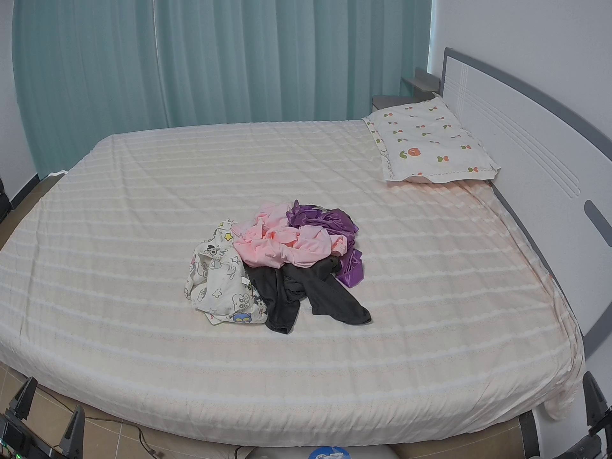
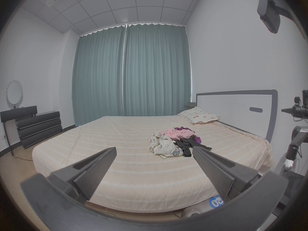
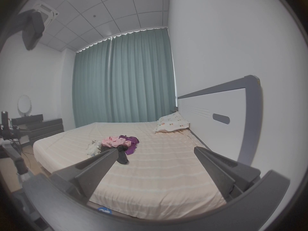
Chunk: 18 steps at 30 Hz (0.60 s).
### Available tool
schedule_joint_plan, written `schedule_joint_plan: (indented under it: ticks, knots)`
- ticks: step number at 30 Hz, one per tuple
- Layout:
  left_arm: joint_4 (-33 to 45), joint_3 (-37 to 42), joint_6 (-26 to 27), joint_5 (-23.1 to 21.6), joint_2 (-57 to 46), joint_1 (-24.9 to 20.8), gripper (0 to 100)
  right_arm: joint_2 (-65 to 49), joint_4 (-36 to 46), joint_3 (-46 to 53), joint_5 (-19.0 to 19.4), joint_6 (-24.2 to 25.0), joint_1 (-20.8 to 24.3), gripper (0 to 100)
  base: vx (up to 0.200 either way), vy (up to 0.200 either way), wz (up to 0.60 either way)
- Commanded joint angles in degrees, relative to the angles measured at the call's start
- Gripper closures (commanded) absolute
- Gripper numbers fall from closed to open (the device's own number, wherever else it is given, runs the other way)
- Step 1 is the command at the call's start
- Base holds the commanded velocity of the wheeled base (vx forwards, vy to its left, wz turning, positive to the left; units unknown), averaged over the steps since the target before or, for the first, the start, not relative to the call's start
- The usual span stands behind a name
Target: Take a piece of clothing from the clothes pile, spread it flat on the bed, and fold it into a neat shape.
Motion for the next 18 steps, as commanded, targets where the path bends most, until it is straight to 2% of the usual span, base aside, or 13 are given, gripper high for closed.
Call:
schedule_joint_plan:
  ticks: [1, 3, 4, 5, 6, 8, 9, 11, 13, 15, 18]
  knots:
    - [0.0, 0.8, 0.0, 0.0, -0.9, 0.0, 0, 31.6, -0.8, -8.1, 11.1, 4.0, 0.7, 0, 0.0, 0.0, 0.0]
    - [0.0, 0.8, 0.0, 0.0, -0.9, 0.0, 0, 40.6, -4.1, -9.8, 12.2, 5.0, 1.0, 0, 0.0, 0.0, 0.0]
    - [0.0, 0.8, 0.0, 0.0, -0.9, 0.0, 0, 40.6, -4.1, -9.8, 12.2, 5.0, 1.0, 0, 0.0, 0.0, 0.0]
    - [0.0, 0.8, 0.0, 0.0, -0.9, 0.0, 0, 51.5, -8.1, -12.5, 12.3, 5.6, 3.1, 0, 0.0, 0.0, 0.0]
    - [0.0, 0.8, 0.0, 0.0, -0.9, 0.0, 0, 52.3, -8.5, -12.9, 12.3, 5.7, 3.3, 0, 0.0, 0.0, 0.0]
    - [0.0, 0.8, 0.0, 0.0, -0.9, 0.0, 0, 65.6, -15.2, -16.3, 11.8, 9.4, 5.8, 0, 0.0, 0.0, 0.0]
    - [0.0, 0.8, 0.0, 0.0, -0.9, 0.0, 0, 65.6, -15.2, -16.3, 11.8, 9.4, 5.8, 0, 0.0, 0.0, 0.0]
    - [0.0, 0.8, 0.0, 0.0, -0.9, 0.0, 0, 76.0, -22.0, -19.9, 11.0, 13.6, 9.0, 0, 0.0, 0.0, 0.0]
    - [0.0, 0.8, 0.0, 0.0, -0.9, 0.0, 0, 81.7, -24.1, -22.5, 9.2, 15.5, 10.6, 0, 0.0, 0.0, 0.0]
    - [0.0, 0.8, 0.0, 0.0, -0.9, 0.0, 0, 89.2, -26.3, -26.2, 5.1, 18.6, 13.6, 0, 0.0, 0.0, 0.0]
    - [0.0, 0.8, 0.0, 0.0, -0.9, 0.0, 0, 96.4, -29.7, -29.7, 1.8, 23.4, 16.8, 0, 0.0, 0.0, 0.0]
